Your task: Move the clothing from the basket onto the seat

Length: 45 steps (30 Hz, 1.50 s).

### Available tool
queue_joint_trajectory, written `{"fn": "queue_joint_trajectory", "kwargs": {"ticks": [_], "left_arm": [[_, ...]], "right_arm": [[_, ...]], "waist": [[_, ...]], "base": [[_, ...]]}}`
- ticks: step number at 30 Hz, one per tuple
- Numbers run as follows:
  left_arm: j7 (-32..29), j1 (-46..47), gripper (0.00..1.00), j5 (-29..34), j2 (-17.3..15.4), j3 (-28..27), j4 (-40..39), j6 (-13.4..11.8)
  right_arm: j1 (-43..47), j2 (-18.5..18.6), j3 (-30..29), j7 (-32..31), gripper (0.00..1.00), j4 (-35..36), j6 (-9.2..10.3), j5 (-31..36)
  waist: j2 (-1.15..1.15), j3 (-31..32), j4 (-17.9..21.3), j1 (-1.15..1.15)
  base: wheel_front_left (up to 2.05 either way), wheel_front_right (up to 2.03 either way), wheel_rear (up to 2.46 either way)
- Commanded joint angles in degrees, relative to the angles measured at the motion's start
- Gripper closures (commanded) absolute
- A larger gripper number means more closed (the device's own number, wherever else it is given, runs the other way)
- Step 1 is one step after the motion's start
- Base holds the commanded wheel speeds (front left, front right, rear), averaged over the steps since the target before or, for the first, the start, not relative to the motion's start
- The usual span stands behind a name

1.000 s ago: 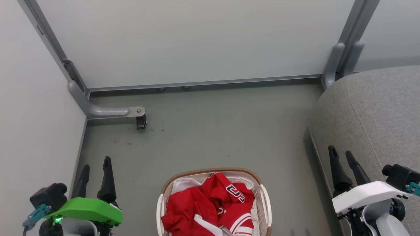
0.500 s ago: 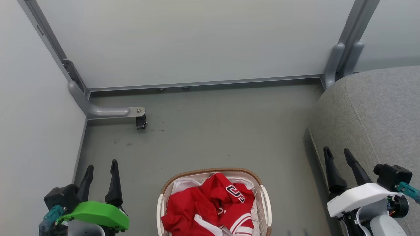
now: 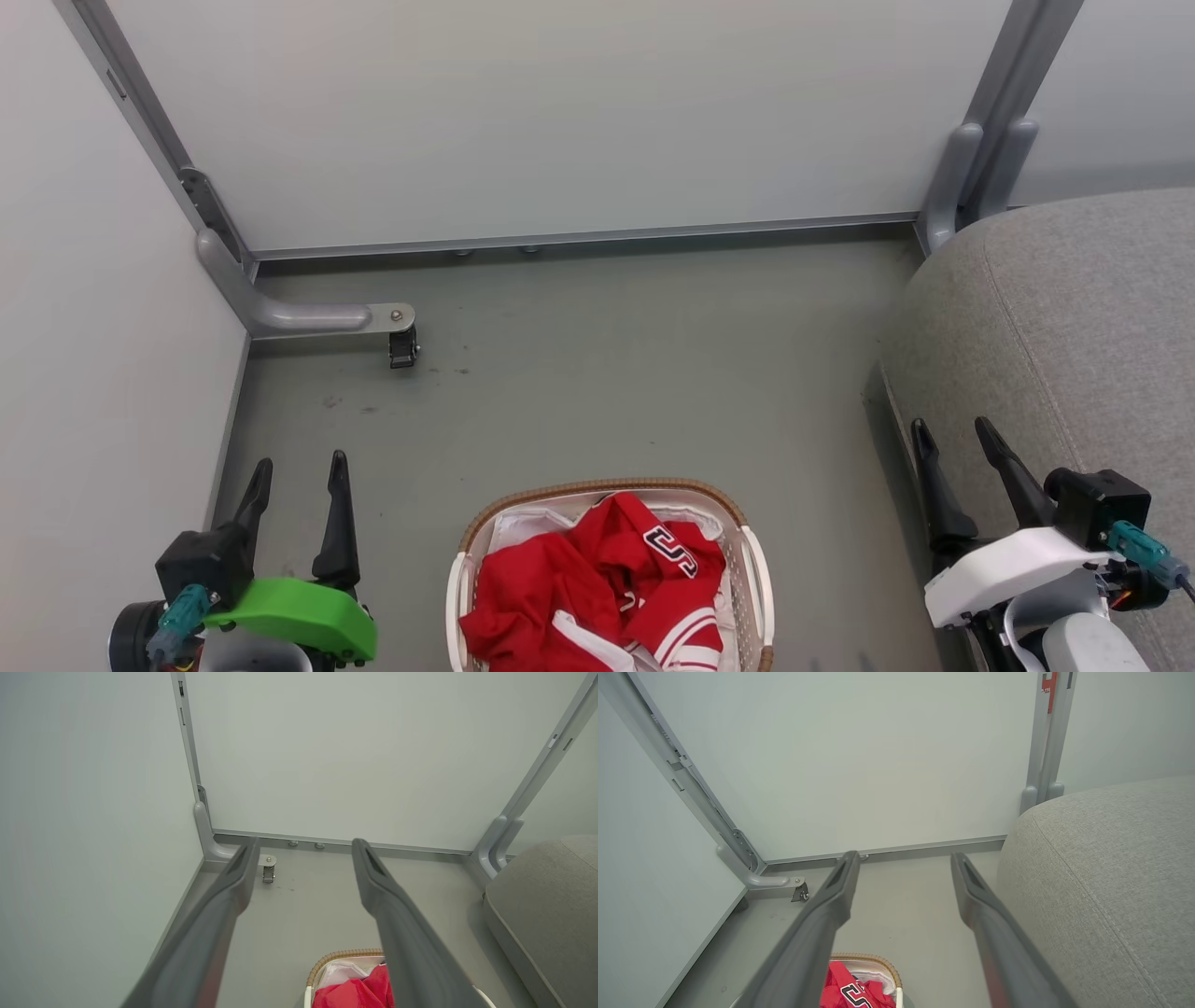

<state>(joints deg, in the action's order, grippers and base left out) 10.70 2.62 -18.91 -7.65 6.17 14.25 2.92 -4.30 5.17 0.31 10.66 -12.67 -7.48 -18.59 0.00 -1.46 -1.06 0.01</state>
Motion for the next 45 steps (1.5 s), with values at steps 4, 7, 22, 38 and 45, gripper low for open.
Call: {"fn": "queue_joint_trajectory", "kwargs": {"ticks": [4,7,22,38,45], "left_arm": [[1.0,-0.8,0.00,3.2,-0.4,0.2,-0.2,-0.5],[1.3,-1.0,0.00,4.7,-0.3,0.3,-0.2,-0.4],[3.1,0.4,0.00,10.1,1.6,0.5,1.7,2.0],[4.6,12.6,0.00,16.0,2.8,5.2,11.1,4.5],[4.6,18.1,0.00,17.6,2.1,9.0,17.5,4.5]], "right_arm": [[0.5,0.2,-0.2,1.1,0.00,0.2,-0.02,3.2],[0.7,0.1,-0.4,1.4,0.00,-0.2,-0.02,4.4],[-1.5,-0.3,-0.2,3.1,0.00,0.5,-0.01,11.2],[-10.4,-1.4,2.8,4.6,0.00,4.3,-0.01,18.6],[-12.9,-1.9,3.9,4.6,0.00,7.2,0.00,19.0]], "waist": [[0.00,0.1,0.0,-0.01],[0.00,0.1,0.0,-0.01],[0.00,-4.2,0.6,-0.01],[0.00,-22.2,4.3,-0.01],[0.00,-28.5,5.8,-0.01]], "base": [[0.00,0.00,0.00],[0.00,0.00,0.00],[0.00,0.00,0.00],[0.00,0.00,0.00],[0.00,0.00,0.00]]}}
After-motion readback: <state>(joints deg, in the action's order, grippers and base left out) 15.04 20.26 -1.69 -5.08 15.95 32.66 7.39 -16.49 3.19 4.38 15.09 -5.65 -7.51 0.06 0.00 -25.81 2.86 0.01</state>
